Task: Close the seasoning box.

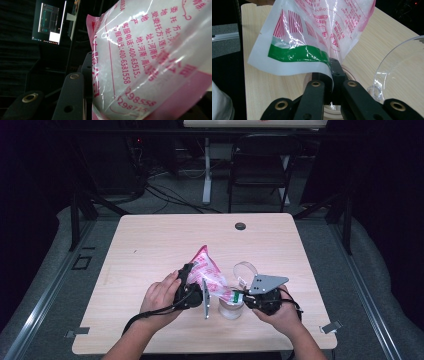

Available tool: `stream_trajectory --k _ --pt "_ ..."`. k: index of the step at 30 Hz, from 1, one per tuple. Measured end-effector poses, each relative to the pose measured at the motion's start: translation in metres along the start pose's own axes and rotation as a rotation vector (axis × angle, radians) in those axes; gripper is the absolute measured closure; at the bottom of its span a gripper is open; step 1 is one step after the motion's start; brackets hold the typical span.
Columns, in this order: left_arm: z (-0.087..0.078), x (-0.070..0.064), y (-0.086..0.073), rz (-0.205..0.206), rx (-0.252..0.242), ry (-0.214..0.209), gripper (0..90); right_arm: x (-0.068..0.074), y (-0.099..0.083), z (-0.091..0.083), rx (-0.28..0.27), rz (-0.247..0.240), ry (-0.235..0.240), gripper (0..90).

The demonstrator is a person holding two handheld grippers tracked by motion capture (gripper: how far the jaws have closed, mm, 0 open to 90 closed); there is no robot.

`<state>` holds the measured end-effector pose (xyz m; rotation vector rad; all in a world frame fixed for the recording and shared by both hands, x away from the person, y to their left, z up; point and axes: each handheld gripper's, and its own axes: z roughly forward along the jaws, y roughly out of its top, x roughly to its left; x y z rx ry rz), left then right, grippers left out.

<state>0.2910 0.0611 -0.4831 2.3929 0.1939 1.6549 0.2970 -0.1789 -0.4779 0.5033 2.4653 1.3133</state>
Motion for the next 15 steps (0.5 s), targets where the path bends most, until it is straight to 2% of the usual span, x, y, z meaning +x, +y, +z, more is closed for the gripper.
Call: stream_trajectory --k 15 --pt "-0.0002 -0.0004 0.0006 0.004 -0.003 0.006 61.3 -0.0011 -0.0021 0.0016 0.013 -0.002 0.002 90.0"
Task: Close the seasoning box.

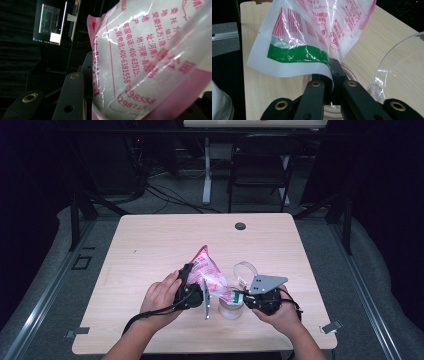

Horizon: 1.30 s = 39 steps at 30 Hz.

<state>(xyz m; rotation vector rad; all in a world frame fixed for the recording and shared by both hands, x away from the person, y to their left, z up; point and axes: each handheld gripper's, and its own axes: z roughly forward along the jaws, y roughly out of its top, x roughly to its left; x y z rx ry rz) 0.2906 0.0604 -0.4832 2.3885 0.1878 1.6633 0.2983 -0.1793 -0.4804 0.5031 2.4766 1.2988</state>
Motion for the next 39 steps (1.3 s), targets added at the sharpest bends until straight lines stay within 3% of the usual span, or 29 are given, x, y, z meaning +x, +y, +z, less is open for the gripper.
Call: stream_trajectory --k 39 --pt "-0.0020 0.0024 0.0031 0.013 -0.006 0.012 61.5 -0.0009 -0.0020 0.0018 0.010 0.006 -0.001 90.0"
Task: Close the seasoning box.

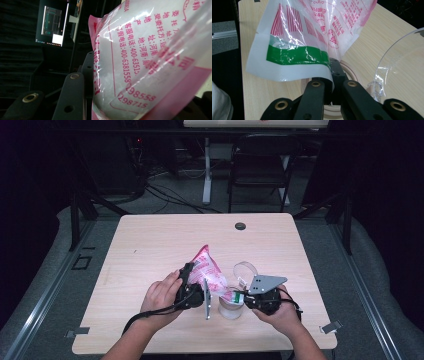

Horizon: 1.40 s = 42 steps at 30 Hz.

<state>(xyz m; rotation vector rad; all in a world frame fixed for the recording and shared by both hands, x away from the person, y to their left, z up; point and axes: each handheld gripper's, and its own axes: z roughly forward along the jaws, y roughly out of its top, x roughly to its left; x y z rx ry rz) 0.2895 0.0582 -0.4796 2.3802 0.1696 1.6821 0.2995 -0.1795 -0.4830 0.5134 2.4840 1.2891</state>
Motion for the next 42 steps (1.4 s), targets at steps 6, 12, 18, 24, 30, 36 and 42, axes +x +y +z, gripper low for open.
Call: stream_trajectory --k 6,12,18,24,30,36,42 --pt "-0.0005 0.0012 0.0011 0.006 -0.002 0.006 61.5 -0.0004 -0.0002 -0.0002 -0.002 0.001 0.000 90.0" --pt "-0.0006 0.0020 0.0015 0.007 -0.005 0.010 61.5 -0.0002 -0.0002 -0.0003 -0.005 0.003 -0.005 90.0" --pt "-0.0011 0.0022 0.0016 0.008 -0.005 0.011 61.5 -0.0002 -0.0001 -0.0002 -0.004 0.001 -0.003 90.0" --pt "-0.0013 0.0024 0.0016 0.007 -0.006 0.011 61.5 0.0002 0.0000 -0.0001 -0.003 -0.001 0.000 90.0" --pt "-0.0022 0.0028 0.0024 0.011 -0.004 0.014 61.5 0.0000 -0.0001 -0.0002 -0.005 0.000 -0.005 90.0" --pt "-0.0024 0.0033 0.0027 0.011 -0.005 0.016 61.5 -0.0001 0.0000 -0.0004 -0.005 -0.002 -0.006 90.0" --pt "-0.0022 0.0033 0.0031 0.010 -0.008 0.017 61.5 -0.0001 -0.0001 -0.0003 -0.005 -0.001 -0.007 90.0"
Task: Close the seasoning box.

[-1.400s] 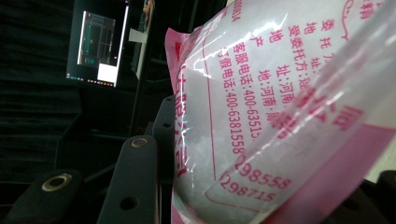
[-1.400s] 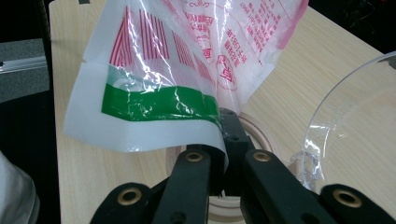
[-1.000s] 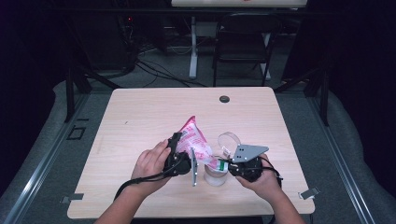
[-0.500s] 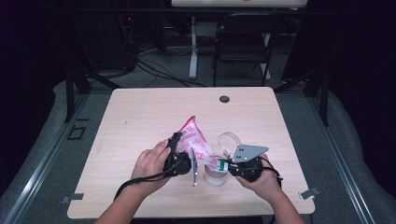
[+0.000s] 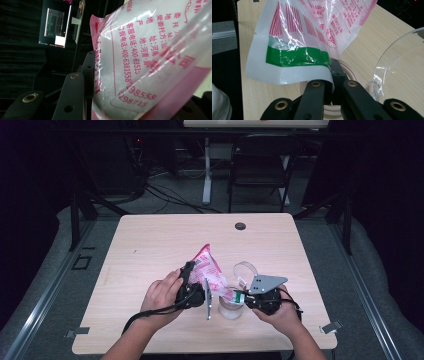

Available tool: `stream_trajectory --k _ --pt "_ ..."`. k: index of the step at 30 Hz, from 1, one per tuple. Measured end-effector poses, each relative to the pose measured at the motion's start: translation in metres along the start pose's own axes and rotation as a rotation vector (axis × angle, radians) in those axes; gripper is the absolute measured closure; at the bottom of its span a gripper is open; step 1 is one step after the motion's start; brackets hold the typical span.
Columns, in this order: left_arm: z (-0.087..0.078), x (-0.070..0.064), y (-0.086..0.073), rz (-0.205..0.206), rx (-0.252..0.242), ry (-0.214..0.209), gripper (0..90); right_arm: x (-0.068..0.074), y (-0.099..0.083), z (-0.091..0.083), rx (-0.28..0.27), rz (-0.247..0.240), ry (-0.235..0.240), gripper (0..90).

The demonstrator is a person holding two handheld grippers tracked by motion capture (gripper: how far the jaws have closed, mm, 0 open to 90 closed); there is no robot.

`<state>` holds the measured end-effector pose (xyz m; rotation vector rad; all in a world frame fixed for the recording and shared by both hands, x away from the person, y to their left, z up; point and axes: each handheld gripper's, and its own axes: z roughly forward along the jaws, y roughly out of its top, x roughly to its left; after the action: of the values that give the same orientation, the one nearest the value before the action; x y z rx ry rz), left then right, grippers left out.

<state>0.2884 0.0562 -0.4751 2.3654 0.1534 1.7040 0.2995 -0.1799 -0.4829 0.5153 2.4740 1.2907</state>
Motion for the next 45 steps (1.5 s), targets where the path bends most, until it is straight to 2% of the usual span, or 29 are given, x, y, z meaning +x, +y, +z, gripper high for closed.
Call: stream_trajectory --k 26,45 --pt "-0.0005 0.0009 0.0027 0.019 -0.007 0.013 61.5 -0.0011 -0.0016 0.0005 0.005 0.003 0.001 90.0" --pt "-0.0012 0.0014 0.0033 0.015 -0.003 0.011 61.5 -0.0011 -0.0020 0.0009 0.007 0.004 0.000 90.0"
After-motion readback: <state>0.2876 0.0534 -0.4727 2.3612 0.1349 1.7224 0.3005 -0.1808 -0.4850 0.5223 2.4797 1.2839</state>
